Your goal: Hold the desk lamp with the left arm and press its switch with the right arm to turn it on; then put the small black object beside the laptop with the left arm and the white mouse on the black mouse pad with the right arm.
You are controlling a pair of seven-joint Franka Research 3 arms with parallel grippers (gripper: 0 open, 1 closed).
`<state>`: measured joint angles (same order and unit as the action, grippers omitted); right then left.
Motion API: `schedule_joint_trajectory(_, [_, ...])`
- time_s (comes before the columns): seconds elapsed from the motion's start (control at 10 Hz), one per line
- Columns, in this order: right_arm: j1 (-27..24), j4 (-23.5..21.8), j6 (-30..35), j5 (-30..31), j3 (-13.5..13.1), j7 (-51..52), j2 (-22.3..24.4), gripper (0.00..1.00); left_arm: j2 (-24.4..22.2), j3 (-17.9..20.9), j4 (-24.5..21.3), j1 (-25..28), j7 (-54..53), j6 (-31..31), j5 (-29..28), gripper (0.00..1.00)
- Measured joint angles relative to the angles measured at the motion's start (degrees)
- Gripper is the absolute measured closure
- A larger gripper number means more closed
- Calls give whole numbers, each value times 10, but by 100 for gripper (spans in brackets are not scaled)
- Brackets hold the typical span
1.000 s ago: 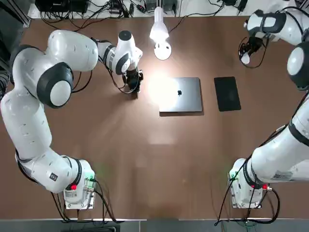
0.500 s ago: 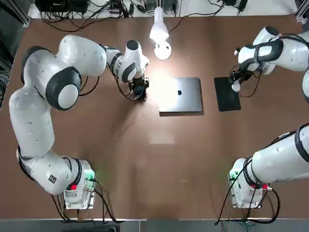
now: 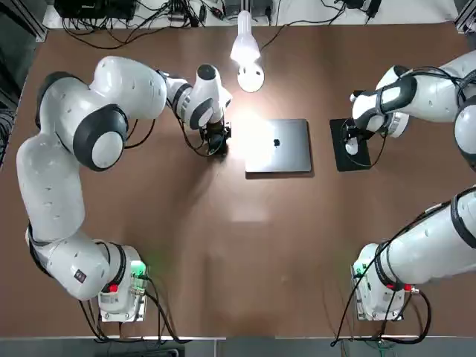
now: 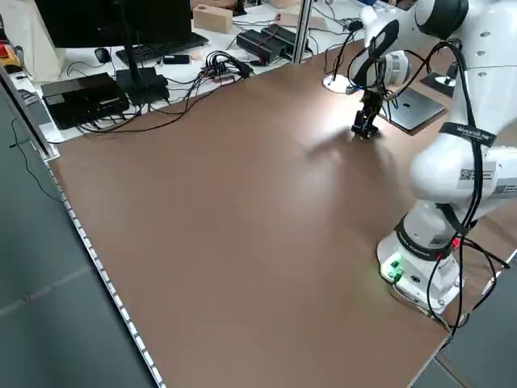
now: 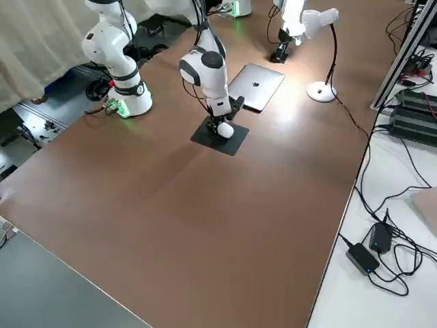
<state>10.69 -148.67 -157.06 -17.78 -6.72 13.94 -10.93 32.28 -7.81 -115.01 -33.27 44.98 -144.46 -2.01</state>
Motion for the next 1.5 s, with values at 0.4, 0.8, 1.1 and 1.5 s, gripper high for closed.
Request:
schedule_joint_trajectory(0.4, [0,2,-13,-1,-4,0,-11,10,0,0,10,-1,0,0,0,8])
schedule_joint_trajectory(0.8, [0,90,129,-1,-4,0,78,0,-33,3,9,7,-32,41,0,0])
schedule_joint_trajectory(1.1, [-27,282,351,91,-9,-21,112,0,-99,4,-15,64,-119,112,0,0])
schedule_joint_trajectory(1.5, [-50,525,540,138,-11,-57,82,0,-226,6,-12,169,-223,184,0,0])
